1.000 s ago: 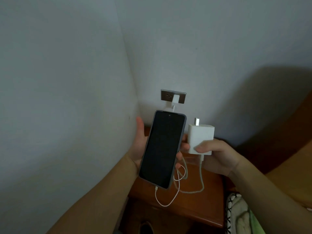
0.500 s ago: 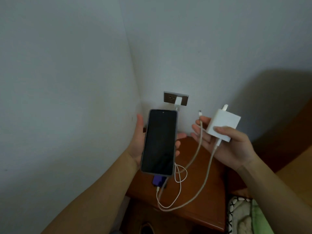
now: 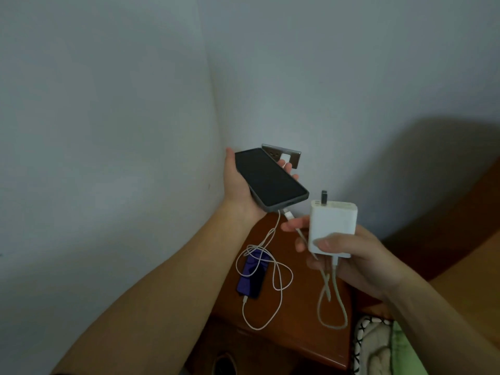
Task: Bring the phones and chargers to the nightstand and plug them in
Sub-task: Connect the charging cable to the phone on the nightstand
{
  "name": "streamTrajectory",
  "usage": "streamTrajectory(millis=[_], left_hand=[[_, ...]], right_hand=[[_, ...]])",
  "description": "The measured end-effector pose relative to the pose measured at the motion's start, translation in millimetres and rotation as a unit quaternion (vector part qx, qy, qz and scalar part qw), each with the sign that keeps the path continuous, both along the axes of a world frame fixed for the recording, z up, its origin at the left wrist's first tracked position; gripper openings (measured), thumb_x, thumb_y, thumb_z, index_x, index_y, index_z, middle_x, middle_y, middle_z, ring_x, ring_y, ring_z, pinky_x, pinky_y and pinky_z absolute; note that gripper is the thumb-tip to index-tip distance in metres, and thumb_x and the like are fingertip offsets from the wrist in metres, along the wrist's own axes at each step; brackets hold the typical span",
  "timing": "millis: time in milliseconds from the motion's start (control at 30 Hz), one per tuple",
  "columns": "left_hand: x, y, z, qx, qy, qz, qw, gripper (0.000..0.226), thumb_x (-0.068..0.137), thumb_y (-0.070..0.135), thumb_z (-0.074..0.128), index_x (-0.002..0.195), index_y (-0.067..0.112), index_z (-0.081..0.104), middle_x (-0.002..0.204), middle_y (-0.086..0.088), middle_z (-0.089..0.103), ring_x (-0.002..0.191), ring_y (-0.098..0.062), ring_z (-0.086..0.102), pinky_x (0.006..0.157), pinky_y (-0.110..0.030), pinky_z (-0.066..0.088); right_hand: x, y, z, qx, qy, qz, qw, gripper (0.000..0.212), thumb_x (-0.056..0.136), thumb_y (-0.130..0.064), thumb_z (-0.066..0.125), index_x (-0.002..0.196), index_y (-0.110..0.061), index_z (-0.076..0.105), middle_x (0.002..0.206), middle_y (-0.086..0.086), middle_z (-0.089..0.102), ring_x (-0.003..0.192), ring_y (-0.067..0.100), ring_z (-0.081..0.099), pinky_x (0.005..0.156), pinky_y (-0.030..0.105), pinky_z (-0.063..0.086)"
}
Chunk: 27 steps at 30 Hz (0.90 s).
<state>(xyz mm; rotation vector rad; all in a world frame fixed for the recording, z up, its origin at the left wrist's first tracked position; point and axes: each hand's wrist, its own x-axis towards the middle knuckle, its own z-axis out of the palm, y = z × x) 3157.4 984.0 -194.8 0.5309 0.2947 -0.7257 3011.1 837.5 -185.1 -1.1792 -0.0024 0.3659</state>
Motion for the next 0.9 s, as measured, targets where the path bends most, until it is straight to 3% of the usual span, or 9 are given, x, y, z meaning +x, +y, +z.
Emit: streamTrajectory(millis=[133, 300, 567, 733, 800, 900], left_hand=[[-4, -1, 1, -0.002, -0.005, -0.006, 1.0, 0.08, 0.078, 0.077, 0.046, 0.12, 0.01, 0.057, 0.098, -0.02, 0.071, 0.085, -0.036, 0.071, 0.075, -0.053, 0.056], [-7, 2, -2, 0.02, -0.023, -0.005, 1.0, 0.074, 0.08, 0.077, 0.043, 0.111, 0.012, 0.061, 0.09, -0.019, 0.075, 0.083, -0.035, 0.073, 0.071, -0.053, 0.057], [-10, 10, -11, 0.007, -0.017, -0.01, 1.0, 0.075, 0.076, 0.077, 0.049, 0.096, 0.008, 0.07, 0.096, -0.02, 0.074, 0.087, -0.035, 0.072, 0.077, -0.052, 0.056], [-10, 18, -14, 0.022, -0.028, -0.02, 0.999, 0.075, 0.076, 0.076, 0.051, 0.114, 0.013, 0.063, 0.101, -0.017, 0.074, 0.093, -0.033, 0.071, 0.079, -0.05, 0.055], [-11, 23, -16, 0.032, -0.026, -0.026, 0.999, 0.072, 0.078, 0.072, 0.053, 0.117, 0.012, 0.062, 0.102, -0.018, 0.074, 0.095, -0.034, 0.07, 0.078, -0.049, 0.056], [-15, 32, -21, 0.047, -0.021, -0.018, 0.999, 0.054, 0.084, 0.049, 0.061, 0.117, 0.007, 0.06, 0.102, -0.019, 0.074, 0.093, -0.035, 0.071, 0.074, -0.049, 0.058]], right_hand=[[-1, -1, -2, 0.02, 0.008, -0.009, 1.0, 0.054, 0.07, -0.016, 0.069, 0.122, -0.006, 0.059, 0.122, 0.017, 0.062, 0.092, 0.018, 0.063, 0.062, 0.027, 0.052], [-6, -4, -3, 0.034, 0.018, 0.006, 0.999, 0.065, 0.069, -0.015, 0.071, 0.129, 0.002, 0.05, 0.12, 0.016, 0.063, 0.088, 0.018, 0.063, 0.061, 0.027, 0.051], [-5, 2, -3, 0.042, 0.028, 0.0, 0.999, 0.059, 0.07, -0.015, 0.069, 0.125, 0.001, 0.055, 0.121, 0.018, 0.063, 0.088, 0.019, 0.063, 0.059, 0.027, 0.052], [-6, 14, -5, 0.035, 0.044, -0.002, 0.998, 0.049, 0.072, -0.017, 0.069, 0.12, -0.01, 0.064, 0.126, 0.019, 0.062, 0.1, 0.025, 0.065, 0.062, 0.029, 0.055], [-7, 19, -8, 0.034, 0.057, -0.001, 0.998, 0.056, 0.072, -0.018, 0.07, 0.125, -0.007, 0.059, 0.126, 0.018, 0.062, 0.106, 0.028, 0.065, 0.065, 0.03, 0.056], [-8, 27, -13, 0.046, 0.078, 0.002, 0.996, 0.058, 0.071, -0.017, 0.072, 0.126, -0.008, 0.057, 0.126, 0.015, 0.064, 0.113, 0.031, 0.063, 0.071, 0.035, 0.058]])
